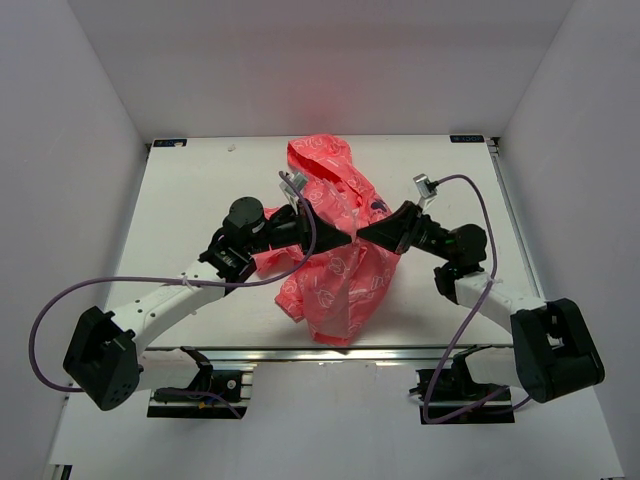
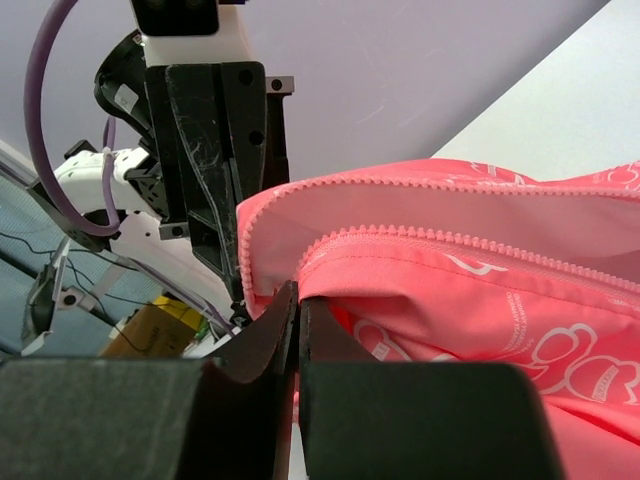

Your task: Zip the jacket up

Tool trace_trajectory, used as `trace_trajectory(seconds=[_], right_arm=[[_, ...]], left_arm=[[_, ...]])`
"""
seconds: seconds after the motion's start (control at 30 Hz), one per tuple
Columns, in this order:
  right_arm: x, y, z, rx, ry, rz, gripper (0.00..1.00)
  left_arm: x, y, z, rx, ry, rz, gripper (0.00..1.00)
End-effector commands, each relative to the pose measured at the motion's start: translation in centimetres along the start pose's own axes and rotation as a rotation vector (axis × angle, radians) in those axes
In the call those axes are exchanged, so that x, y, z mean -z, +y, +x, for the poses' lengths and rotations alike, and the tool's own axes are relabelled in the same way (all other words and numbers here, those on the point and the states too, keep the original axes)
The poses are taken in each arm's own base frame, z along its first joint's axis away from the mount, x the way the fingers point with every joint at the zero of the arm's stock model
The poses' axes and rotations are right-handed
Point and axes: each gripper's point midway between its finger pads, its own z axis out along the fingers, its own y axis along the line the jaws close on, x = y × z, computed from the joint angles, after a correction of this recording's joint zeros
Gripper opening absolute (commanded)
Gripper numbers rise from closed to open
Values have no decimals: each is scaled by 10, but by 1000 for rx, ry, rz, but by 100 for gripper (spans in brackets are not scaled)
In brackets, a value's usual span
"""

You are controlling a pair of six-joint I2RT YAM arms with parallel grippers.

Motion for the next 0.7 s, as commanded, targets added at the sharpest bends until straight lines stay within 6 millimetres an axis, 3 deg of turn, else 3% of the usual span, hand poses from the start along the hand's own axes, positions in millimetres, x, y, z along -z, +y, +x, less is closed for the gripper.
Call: trace_trajectory(seconds=[0.0,0.07,0.13,0.17,0.2,0.27,0.33,0.67], right_arm=[[3,70,-36,389,-138,-223,0],[0,63,-42,416,-152,-173,0],[-2,73,-57,491,-184,-153,0],[-4,61,-64,459,-200,-78,0],[-3,70,-74,545,-228,-68,0],[-2,67,-83,564,-254,-11,0],[-1,77,-90,616,-267,-7,0],[-2,99,-83,627,-208,-81,0]], left_arm=[[3,-14,-7,-33,-11,46,0],[4,-16,-6,-32,-5,48,0],[5,-16,-5,-30,-1,45,0],[6,-16,-5,-28,2,41,0],[9,-21,-7,-37,-2,46,0],[11,-24,-10,-58,-6,41,0],[15,-31,-23,-97,-45,30,0],[11,-49,-67,-240,-99,8,0]])
